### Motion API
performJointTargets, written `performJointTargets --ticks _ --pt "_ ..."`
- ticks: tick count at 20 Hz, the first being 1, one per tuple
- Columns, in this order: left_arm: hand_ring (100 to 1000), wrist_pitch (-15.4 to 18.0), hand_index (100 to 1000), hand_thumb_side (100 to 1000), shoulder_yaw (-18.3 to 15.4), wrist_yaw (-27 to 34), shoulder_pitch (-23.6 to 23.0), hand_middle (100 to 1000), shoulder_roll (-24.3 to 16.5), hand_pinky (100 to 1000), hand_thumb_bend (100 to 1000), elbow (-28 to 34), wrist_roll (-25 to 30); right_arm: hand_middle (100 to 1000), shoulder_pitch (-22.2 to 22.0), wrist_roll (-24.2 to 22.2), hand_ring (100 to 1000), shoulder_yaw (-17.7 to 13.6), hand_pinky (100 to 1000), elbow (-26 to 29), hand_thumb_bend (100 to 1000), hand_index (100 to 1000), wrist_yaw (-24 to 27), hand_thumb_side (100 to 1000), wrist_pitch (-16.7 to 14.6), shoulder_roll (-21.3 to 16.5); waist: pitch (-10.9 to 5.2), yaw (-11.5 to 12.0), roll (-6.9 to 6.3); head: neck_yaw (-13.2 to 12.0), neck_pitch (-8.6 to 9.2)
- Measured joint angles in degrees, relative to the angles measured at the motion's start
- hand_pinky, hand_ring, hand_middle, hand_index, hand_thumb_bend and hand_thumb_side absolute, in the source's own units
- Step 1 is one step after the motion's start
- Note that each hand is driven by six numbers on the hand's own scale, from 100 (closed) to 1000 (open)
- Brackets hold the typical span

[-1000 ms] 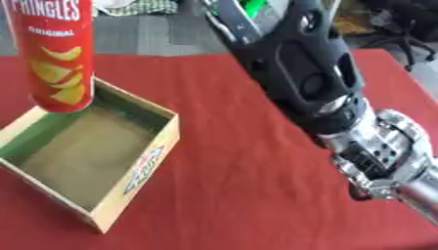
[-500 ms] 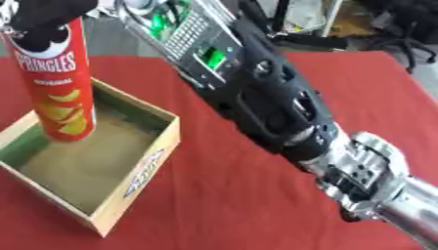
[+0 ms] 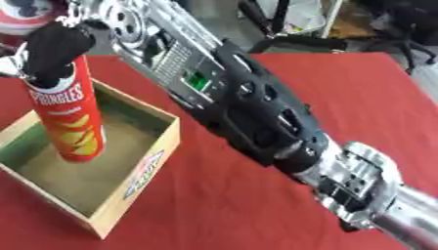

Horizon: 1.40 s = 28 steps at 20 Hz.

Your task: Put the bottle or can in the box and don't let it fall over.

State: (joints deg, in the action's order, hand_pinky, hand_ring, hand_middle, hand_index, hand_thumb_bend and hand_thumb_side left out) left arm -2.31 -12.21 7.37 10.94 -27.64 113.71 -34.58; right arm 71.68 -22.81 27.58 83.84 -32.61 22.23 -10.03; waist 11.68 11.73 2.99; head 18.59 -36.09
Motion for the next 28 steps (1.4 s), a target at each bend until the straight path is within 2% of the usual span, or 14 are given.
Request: performJointTargets --ticks 8,11,15,20,28 --pt "841 -0.1 690 421 0.0 0.0 0.0 820 0.0 843 594 0.0 0.2 798 -0.2 0.4 841 -1.0 705 0.3 532 818 -0.7 352 0.5 0.1 0.0 -0.2 -0.18 -0.1 0.01" --pt "841 -0.2 690 420 0.0 0.0 0.0 820 0.0 843 594 0.0 0.2 780 -0.2 1.7 822 -2.2 674 1.2 449 799 0.3 361 1.4 -0.3 0.0 -0.4 -0.47 -0.3 0.01" --pt "841 -0.2 690 420 0.0 0.0 -0.1 820 0.0 843 595 0.0 0.3 768 -0.8 5.2 814 -4.9 667 3.7 381 784 3.4 362 3.1 -1.8 -0.01 -0.8 -0.67 -0.6 0.01" --pt "840 -0.3 690 420 0.0 0.0 -0.3 819 0.0 843 595 0.0 0.4 766 -2.3 9.6 811 -8.0 664 7.2 310 777 8.3 381 4.7 -6.1 -0.04 -1.4 -0.88 -1.4 0.01" --pt "840 -0.3 689 422 0.0 -0.1 -0.3 819 0.0 843 596 0.0 0.9 757 -7.0 15.4 801 -11.9 643 12.0 180 766 14.5 448 6.6 -15.1 -0.09 -2.7 -1.26 -2.9 -0.02"
